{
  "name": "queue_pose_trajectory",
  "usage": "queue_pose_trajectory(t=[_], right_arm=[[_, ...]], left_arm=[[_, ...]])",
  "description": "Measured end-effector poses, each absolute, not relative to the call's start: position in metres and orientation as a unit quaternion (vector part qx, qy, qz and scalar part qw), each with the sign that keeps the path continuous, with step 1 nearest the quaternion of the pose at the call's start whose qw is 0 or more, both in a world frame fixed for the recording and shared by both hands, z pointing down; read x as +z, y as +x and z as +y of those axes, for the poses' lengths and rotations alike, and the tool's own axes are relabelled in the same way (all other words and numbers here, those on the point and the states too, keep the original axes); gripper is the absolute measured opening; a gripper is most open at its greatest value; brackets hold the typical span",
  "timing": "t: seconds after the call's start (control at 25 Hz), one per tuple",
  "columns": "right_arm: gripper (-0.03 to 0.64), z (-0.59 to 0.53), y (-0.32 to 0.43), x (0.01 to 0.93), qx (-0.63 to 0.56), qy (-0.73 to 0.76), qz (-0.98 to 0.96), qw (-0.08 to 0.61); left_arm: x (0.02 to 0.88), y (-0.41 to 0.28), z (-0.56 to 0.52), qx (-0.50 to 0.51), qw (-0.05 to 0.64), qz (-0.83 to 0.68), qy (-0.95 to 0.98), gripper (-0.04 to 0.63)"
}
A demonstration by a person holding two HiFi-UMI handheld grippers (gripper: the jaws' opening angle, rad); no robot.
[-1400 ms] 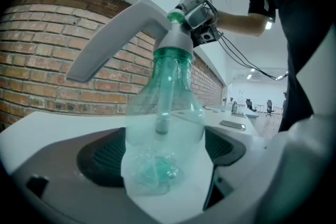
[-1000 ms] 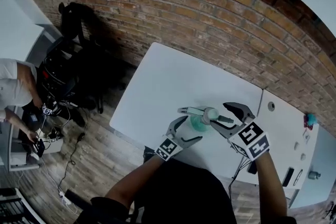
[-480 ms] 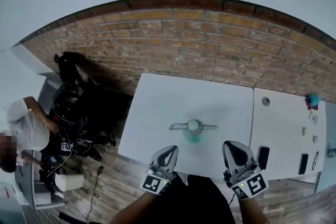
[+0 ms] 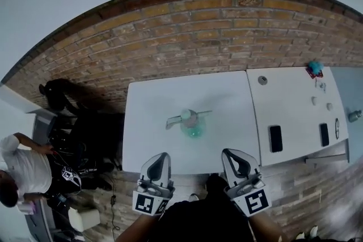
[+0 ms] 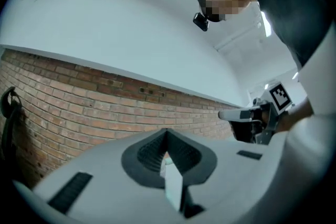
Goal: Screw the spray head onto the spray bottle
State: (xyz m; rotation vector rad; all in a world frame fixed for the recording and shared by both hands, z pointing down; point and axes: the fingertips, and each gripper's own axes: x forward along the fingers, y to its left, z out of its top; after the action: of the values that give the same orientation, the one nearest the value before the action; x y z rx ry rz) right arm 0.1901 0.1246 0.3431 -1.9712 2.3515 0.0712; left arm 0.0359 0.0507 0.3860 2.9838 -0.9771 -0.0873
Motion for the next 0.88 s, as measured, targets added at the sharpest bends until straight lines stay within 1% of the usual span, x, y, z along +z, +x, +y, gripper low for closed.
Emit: queue_pose_trajectory(t=[0.12, 0.28, 0.4, 0.56, 0.88], right_arm=[[0.008, 0.154, 0.160, 0.339, 0.029, -0.653, 0.756, 0.036], [0.008, 0.209, 0.119, 0.340, 0.017, -0.674, 0.738, 0.026], [0.008, 0.248, 0.089, 0.347, 0.014, -0.679, 0.734, 0.006], [0.008, 0.288, 0.077, 0.347, 0.007, -0.681, 0.732, -0.001], [0.008, 0.338, 0.076, 0.330, 0.023, -0.675, 0.738, 0.008]], left_arm=[[0.382, 0.010, 0.080, -0.038, -0.012, -0.303, 0.952, 0.002], [0.390, -0.020, 0.131, -0.043, 0.015, -0.286, 0.957, 0.002], [0.396, -0.042, 0.166, -0.041, 0.014, -0.281, 0.959, 0.002], [0.402, -0.054, 0.209, -0.037, 0.020, -0.279, 0.959, 0.002], [0.367, -0.056, 0.277, -0.057, 0.008, -0.319, 0.946, 0.002]])
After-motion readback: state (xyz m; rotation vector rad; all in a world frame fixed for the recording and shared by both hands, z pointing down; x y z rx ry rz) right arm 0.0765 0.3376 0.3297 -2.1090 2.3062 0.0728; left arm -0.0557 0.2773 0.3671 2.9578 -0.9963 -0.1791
